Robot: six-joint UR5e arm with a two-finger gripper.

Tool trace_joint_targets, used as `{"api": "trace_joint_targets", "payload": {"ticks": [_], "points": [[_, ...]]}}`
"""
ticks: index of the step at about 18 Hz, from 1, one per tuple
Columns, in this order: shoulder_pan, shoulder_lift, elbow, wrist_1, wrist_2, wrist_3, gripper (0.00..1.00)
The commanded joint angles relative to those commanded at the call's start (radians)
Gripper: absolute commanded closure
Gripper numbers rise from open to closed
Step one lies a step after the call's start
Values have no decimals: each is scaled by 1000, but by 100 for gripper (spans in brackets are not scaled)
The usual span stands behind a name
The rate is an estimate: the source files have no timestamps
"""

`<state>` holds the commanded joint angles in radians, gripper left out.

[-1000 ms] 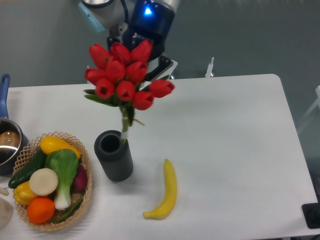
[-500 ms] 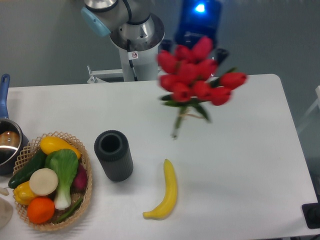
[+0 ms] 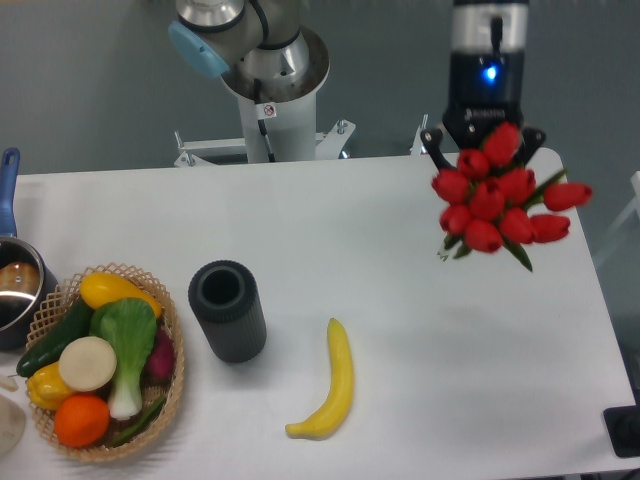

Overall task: Pick up the flowers from the vase
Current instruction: 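Carry the tulip bunch away from the vase and hold it above the table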

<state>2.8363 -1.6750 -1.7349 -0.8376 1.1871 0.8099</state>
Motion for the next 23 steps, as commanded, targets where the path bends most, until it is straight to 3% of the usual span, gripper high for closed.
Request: {"api": "trace_joint_targets", "payload": {"ticks": [4,12,17,23], "points": [[5,-54,37,-15,90,83,100],[-11,-83,64,-58,213,121,100],[-66,-147,136,-158,367,181,100],[-110,-201,104,-161,483,244,100]]}}
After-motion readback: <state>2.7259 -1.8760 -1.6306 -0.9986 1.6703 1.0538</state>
